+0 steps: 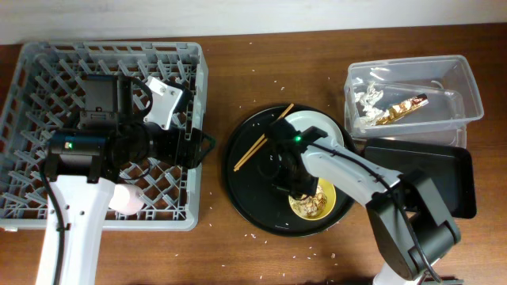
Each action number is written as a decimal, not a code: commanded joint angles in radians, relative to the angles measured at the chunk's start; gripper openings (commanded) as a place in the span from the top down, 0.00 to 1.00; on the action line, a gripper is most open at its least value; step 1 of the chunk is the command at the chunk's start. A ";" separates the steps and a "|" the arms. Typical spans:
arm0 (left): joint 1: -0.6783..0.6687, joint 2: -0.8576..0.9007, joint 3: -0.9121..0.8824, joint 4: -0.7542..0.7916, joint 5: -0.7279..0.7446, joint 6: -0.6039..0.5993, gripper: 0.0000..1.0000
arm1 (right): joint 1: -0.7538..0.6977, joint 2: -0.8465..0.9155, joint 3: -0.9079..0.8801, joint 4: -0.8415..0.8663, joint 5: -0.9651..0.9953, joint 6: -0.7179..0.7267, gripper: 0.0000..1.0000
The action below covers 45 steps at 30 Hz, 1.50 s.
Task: Sort waste into correct bins and load items into the dishwasher rack
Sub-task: 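Tip the yellow bowl's scraps onto the black tray with the right gripper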
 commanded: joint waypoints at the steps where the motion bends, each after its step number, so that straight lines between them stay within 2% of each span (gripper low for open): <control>1: -0.002 0.002 0.013 0.003 0.002 -0.005 0.01 | -0.035 -0.038 0.018 -0.008 -0.052 -0.112 0.96; 3: -0.001 0.002 0.013 0.003 -0.001 -0.005 0.01 | -0.070 -0.093 0.031 -0.012 -0.107 -0.198 0.96; 6: -0.002 0.002 0.013 0.002 -0.001 -0.005 0.01 | -0.197 -0.215 0.031 -0.011 -0.246 -0.322 0.96; 10: -0.002 0.002 0.013 0.003 -0.001 -0.005 0.01 | -0.469 -0.334 0.031 -0.027 -0.465 -0.511 0.96; 13: -0.002 0.002 0.013 0.002 -0.001 -0.005 0.01 | -0.618 -0.336 0.027 -0.080 -0.479 -0.587 0.96; 17: -0.002 0.002 0.013 0.002 -0.001 -0.005 0.01 | -0.760 -0.314 -0.002 -0.087 -0.577 -0.789 0.96; 21: -0.002 0.002 0.013 0.002 -0.001 -0.005 0.01 | -0.892 -0.297 -0.011 -0.088 -0.769 -0.986 0.96; 25: -0.002 0.002 0.013 0.001 -0.001 -0.005 0.01 | -1.034 -0.297 -0.025 -0.083 -0.912 -1.073 0.96; 29: -0.002 0.002 0.013 0.002 -0.001 -0.005 0.01 | -1.170 -0.297 -0.130 -0.037 -0.994 -1.073 0.96; 33: -0.002 0.002 0.013 0.002 -0.001 -0.005 0.01 | -1.327 -0.297 -0.259 0.093 -1.309 -1.074 0.96; 36: -0.002 0.002 0.013 0.002 -0.001 -0.005 0.01 | -1.359 -0.297 -0.295 0.109 -1.364 -1.154 0.96; 42: -0.002 0.002 0.013 -0.005 -0.001 -0.005 0.01 | -1.323 -0.297 -0.303 0.109 -1.379 -1.243 0.96; 45: -0.002 0.002 0.013 -0.021 -0.001 -0.005 0.01 | -1.315 -0.297 -0.303 0.078 -1.392 -1.251 0.96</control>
